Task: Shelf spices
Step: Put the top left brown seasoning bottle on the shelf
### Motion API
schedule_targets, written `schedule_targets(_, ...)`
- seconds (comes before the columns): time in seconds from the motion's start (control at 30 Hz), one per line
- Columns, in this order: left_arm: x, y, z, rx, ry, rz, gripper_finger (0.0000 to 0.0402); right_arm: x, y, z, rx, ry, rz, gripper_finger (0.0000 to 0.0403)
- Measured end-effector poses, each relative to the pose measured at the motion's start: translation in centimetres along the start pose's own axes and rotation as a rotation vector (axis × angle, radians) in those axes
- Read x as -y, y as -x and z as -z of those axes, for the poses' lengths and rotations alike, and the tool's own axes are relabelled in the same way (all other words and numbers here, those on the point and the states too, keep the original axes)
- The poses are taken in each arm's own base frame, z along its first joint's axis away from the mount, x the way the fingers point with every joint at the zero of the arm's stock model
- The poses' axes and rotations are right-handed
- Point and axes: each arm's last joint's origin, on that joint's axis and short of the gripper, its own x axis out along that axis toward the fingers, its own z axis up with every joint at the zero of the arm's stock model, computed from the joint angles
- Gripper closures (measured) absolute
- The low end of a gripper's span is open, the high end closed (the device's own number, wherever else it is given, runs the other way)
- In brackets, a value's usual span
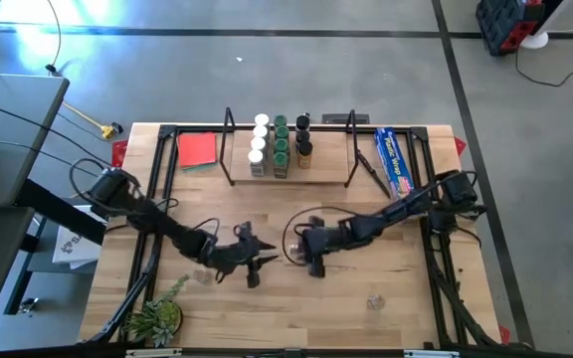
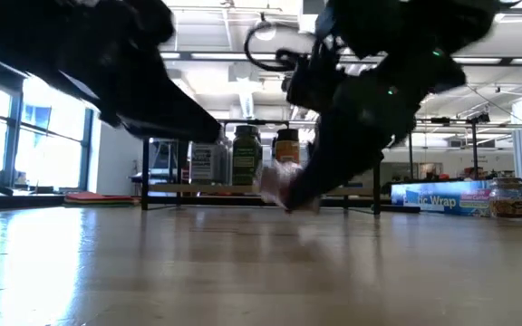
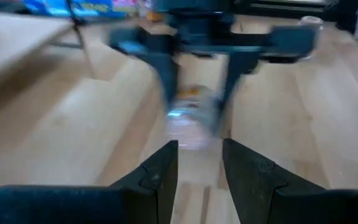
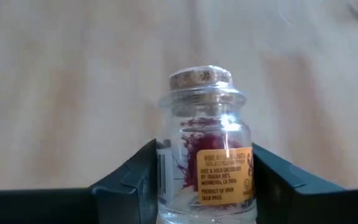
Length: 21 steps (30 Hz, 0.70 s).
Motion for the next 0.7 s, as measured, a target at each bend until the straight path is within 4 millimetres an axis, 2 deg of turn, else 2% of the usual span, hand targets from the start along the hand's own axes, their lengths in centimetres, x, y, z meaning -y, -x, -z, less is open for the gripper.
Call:
schedule_targets(0.13,1.0,2.6,-0.8,0.021,-0.066,-0.047,0.0280,-0.8,0.5,1.3,0.273,-0.114,-0.118,0.0232)
schedule_targets(0.23,1.3,3.1,-1.0,0.036,-0.099,-0.038,0.0278,-0.7,1.0,1.7,0.382,-0.165,-0.129,0.0232)
schedule_targets(0.33,1.3,2.4,-1.0,0.049,-0.170,0.007,0.0260,-0.7,1.1,1.6,0.400,-0.166,-0.147,0.0232)
schedule_targets(0.43,0.8,1.1,-1.1,0.060,-0.211,0.046,0.0223,-1.0,1.1,1.2,0.395,-0.133,-0.201,0.0232)
schedule_targets(0.6,-0.4,-0.9,-1.3,0.088,-0.195,0.108,0.0148,-1.3,1.2,0.7,0.395,-0.115,-0.261,0.0232)
schedule_targets(0.7,-1.1,-1.8,-1.3,0.091,-0.178,0.163,0.0120,-1.3,1.1,0.7,0.392,-0.115,-0.261,0.0232)
